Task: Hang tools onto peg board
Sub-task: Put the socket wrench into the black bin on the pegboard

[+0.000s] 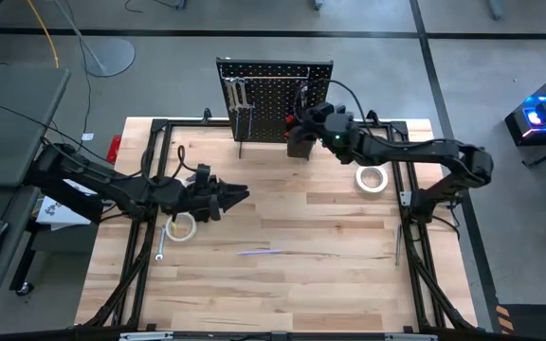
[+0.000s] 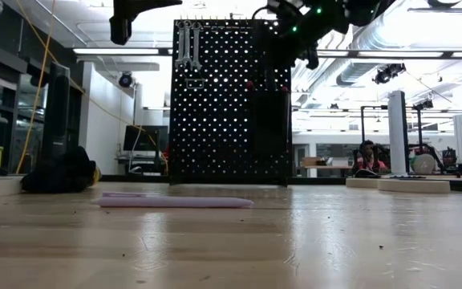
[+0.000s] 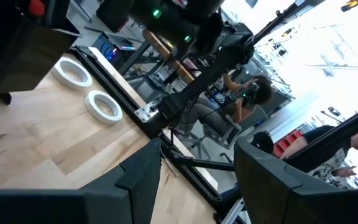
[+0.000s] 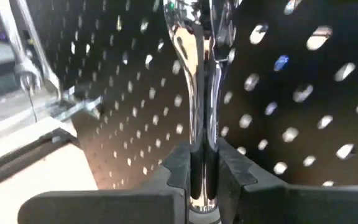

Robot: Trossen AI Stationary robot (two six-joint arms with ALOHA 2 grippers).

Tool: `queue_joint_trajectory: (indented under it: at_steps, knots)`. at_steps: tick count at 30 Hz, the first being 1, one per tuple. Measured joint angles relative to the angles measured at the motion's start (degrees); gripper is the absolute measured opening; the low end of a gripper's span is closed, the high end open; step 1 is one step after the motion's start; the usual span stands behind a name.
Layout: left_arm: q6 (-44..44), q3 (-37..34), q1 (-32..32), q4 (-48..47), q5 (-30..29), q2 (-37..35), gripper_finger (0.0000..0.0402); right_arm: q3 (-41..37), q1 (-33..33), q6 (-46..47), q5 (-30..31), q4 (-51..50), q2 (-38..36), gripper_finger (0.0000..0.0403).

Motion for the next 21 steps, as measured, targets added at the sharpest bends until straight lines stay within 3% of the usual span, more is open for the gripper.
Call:
queue_joint_trajectory:
  at_steps: [3, 9, 13, 21]
  knots:
    - [0.91, 0.0, -0.02, -0.05, 0.02, -0.01, 0.0182, 0.0, 0.47, 0.09, -0.07, -0.3, 1.13, 0.0045]
    - [1.15, 0.0, 0.01, -0.17, 0.04, -0.01, 0.0181, 0.09, 1.43, 0.86, 0.13, -0.94, 0.82, 0.0144]
    - [2.58, 0.0, 0.01, -0.15, 0.1, -0.01, 0.0181, 0.09, 3.15, -0.97, 0.01, -3.1, -1.31, 0.019]
    - [3.49, 0.0, 0.37, -7.45, 0.14, -2.72, 0.0181, 0.09, 6.53, -1.56, 4.14, -17.29, -10.74, 0.0205]
